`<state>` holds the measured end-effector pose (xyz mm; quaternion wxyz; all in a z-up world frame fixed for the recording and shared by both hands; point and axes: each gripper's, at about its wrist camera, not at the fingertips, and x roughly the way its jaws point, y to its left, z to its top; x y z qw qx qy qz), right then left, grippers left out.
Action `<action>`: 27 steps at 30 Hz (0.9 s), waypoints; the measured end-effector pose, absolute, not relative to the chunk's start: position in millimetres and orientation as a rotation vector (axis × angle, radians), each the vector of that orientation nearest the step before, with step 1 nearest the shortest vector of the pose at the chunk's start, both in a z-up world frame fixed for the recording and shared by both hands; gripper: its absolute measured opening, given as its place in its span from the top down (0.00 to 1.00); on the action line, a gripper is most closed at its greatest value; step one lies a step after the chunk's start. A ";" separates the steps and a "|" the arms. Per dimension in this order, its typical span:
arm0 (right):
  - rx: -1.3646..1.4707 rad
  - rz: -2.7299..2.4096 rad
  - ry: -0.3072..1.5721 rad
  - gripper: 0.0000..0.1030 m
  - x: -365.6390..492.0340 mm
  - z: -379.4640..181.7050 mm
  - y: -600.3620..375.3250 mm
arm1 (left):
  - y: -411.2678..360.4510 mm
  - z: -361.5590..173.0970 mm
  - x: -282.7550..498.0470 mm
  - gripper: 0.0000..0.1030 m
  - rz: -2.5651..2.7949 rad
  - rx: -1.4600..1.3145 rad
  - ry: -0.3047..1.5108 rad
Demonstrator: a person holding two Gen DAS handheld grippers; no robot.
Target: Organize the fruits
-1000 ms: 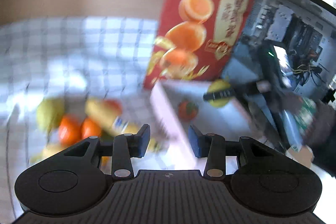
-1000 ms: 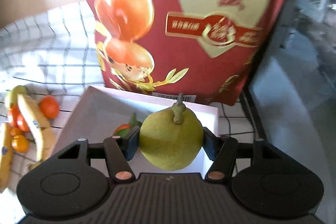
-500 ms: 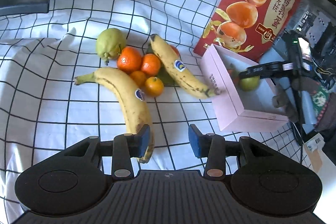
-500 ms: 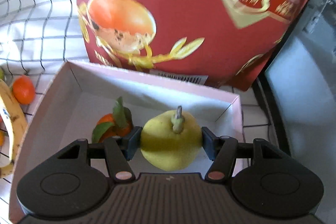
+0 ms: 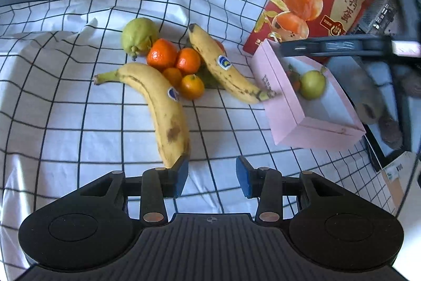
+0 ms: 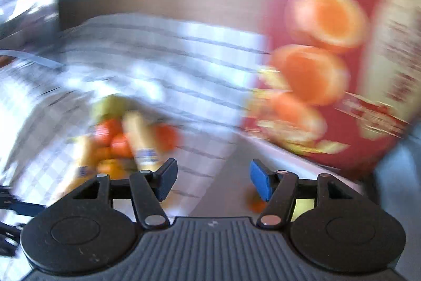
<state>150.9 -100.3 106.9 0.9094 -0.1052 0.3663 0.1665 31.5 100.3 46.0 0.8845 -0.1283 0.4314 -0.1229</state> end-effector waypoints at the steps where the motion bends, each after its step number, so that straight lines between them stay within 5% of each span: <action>1: -0.223 0.386 0.781 0.40 154.7 104.1 -86.1 | 101.8 46.2 27.7 0.57 -0.249 -0.268 0.896; 12: -0.271 0.407 1.003 0.41 231.7 39.0 -25.1 | 137.0 39.8 -6.5 0.57 -0.150 -0.324 0.904; 17: -0.282 0.426 1.062 0.63 227.7 28.2 -20.4 | 140.8 39.8 -7.6 0.57 -0.138 -0.328 0.904; 25: -0.235 0.476 1.009 0.75 184.9 54.9 -34.6 | 128.6 35.9 0.0 0.57 -0.170 -0.334 0.918; 27: -0.231 0.503 1.001 0.91 173.7 59.7 -39.8 | 123.8 34.4 1.8 0.57 -0.181 -0.340 0.924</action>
